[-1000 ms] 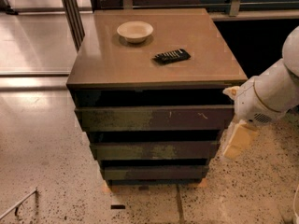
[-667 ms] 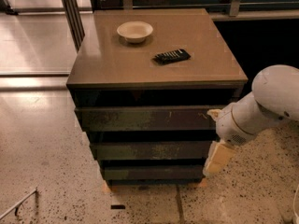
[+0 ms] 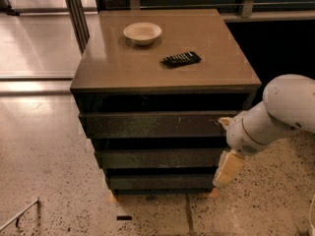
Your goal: Open bottom drawer
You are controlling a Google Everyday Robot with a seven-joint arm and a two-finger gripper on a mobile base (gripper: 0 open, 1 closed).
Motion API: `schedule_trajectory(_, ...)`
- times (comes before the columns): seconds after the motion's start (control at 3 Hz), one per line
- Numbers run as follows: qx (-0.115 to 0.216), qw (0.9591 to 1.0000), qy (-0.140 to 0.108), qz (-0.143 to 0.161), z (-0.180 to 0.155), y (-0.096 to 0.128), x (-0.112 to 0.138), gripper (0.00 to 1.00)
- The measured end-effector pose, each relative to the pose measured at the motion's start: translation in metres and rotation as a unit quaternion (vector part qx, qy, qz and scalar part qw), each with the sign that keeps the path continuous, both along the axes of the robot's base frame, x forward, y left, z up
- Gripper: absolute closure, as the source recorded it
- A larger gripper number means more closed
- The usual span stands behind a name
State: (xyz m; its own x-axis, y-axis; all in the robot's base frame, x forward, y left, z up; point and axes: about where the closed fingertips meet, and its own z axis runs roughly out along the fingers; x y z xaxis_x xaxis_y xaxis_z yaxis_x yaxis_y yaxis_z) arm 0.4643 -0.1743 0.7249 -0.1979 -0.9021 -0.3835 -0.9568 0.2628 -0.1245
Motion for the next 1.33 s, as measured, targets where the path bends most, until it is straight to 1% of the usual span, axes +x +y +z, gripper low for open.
schedule_trajectory(0.33, -0.007, 0.9999, 0.009, -0.002, -0.054, -0.002, 0.003, 0.00)
schedule_trajectory(0.67, 0.006, 0.9994, 0.032, -0.011, -0.142, -0.004, 0.006, 0.00)
schedule_trajectory(1.0, 0.032, 0.9974, 0.062, -0.017, -0.234, -0.005, -0.002, 0.00)
schedule_trajectory(1.33, 0.059, 0.9915, 0.116, -0.009, -0.310, 0.003, -0.028, 0.00)
